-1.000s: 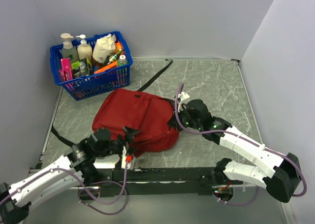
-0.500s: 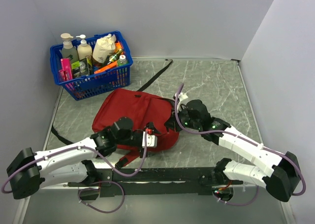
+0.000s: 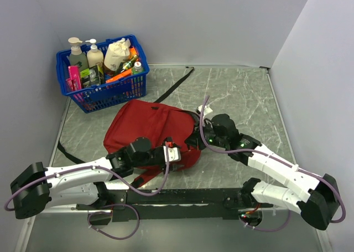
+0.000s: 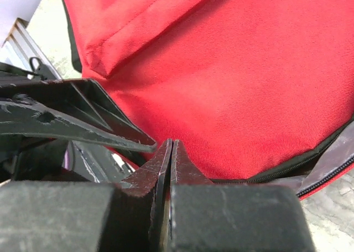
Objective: Pack the student bag
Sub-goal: Zip the student bag at the center of the board.
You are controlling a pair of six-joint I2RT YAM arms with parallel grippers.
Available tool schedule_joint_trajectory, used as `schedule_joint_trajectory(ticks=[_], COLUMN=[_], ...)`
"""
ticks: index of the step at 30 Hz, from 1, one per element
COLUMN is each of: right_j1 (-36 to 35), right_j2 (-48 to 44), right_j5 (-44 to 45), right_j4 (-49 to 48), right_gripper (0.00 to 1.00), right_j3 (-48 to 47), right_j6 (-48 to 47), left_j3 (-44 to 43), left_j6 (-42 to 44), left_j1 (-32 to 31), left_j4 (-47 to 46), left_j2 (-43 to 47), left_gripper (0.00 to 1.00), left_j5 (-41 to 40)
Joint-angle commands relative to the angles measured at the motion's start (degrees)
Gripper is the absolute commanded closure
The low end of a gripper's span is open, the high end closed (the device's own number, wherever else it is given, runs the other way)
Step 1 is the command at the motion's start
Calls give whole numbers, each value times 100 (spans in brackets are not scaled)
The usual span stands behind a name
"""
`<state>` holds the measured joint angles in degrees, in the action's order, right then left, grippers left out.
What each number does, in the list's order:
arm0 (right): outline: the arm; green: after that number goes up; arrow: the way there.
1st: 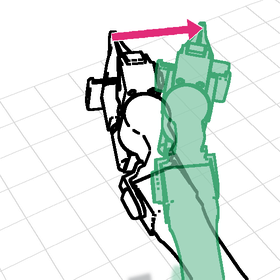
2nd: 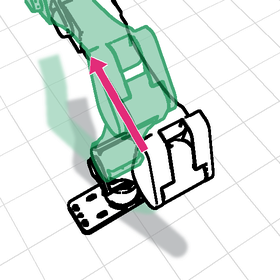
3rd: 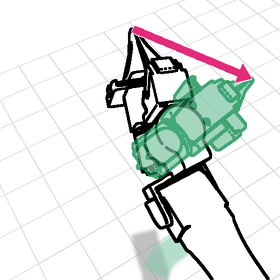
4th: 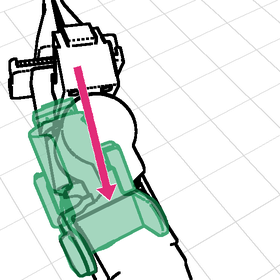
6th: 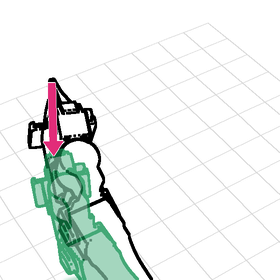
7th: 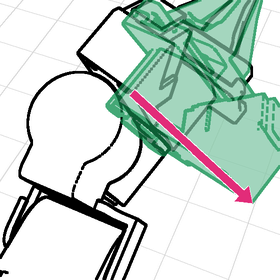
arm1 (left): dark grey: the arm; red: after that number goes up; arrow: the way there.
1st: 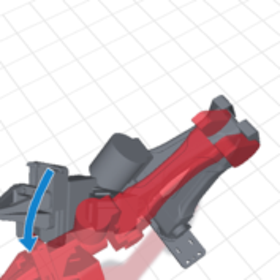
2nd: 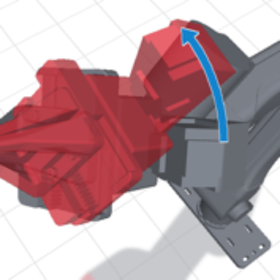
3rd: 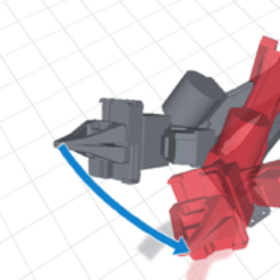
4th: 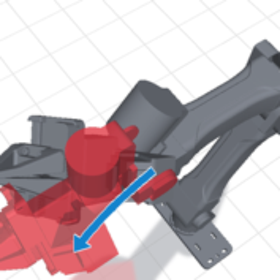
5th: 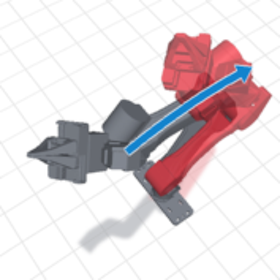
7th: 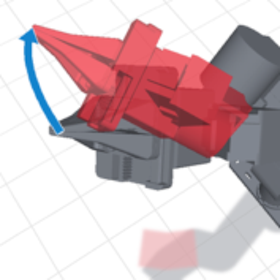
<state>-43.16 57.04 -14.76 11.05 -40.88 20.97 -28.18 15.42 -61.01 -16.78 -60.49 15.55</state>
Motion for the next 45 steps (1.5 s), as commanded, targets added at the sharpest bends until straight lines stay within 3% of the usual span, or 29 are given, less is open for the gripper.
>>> schedule_joint_trajectory(ticks=[1, 4, 5, 6, 12, 13, 16, 20, 26, 32, 39, 45], right_j1=[-17, -26, -26, -26, -26, 0, 166, 606, 1344, 1600, 1933, 2566], right_j2=[-193, -158, -158, -158, -228, -228, 17, 509, 1037, 1749, 2784, 2376], right_j5=[-114, -246, -307, -334, -335, -99, 315, 913, 852, 1011, 1624, 2635], right_j4=[-279, -296, -296, -288, -121, -60, 239, 381, 161, -76, -631, -534], right_gripper=[100, 100, 100, 100, 100, 100, 100, 100, 100, 100, 100, 100], right_j3=[28, -25, -51, -95, -157, -148, -200, -517, -789, -1448, -2151, -2355], right_j6=[74, 65, 39, 39, -32, -67, -320, -497, -462, -603, -112, -31], left_j3=[76, 111, 120, 129, -2, -29, -126, -310, -486, -512, -855, -1040], left_j6=[-355, -93, 100, 110, 417, 479, 777, 1182, 1472, 1789, 2895, 3230], left_j1=[-77, -112, -200, -226, -262, -288, -384, -560, -859, -903, -956, -974], left_j4=[-238, -99, -63, -141, -458, -537, -590, -204, 517, 429, 1316, 1808], left_j2=[-33, -112, -147, -191, -402, -420, -420, -393, -332, -367, -385, -411], left_gripper=[33, 57, 70, 75, 75, 84, 99, 99, 99, 99, 99, 99], left_j5=[-35, 438, 466, 284, 272, 343, 659, 1160, 1301, 1608, 2189, 2250])
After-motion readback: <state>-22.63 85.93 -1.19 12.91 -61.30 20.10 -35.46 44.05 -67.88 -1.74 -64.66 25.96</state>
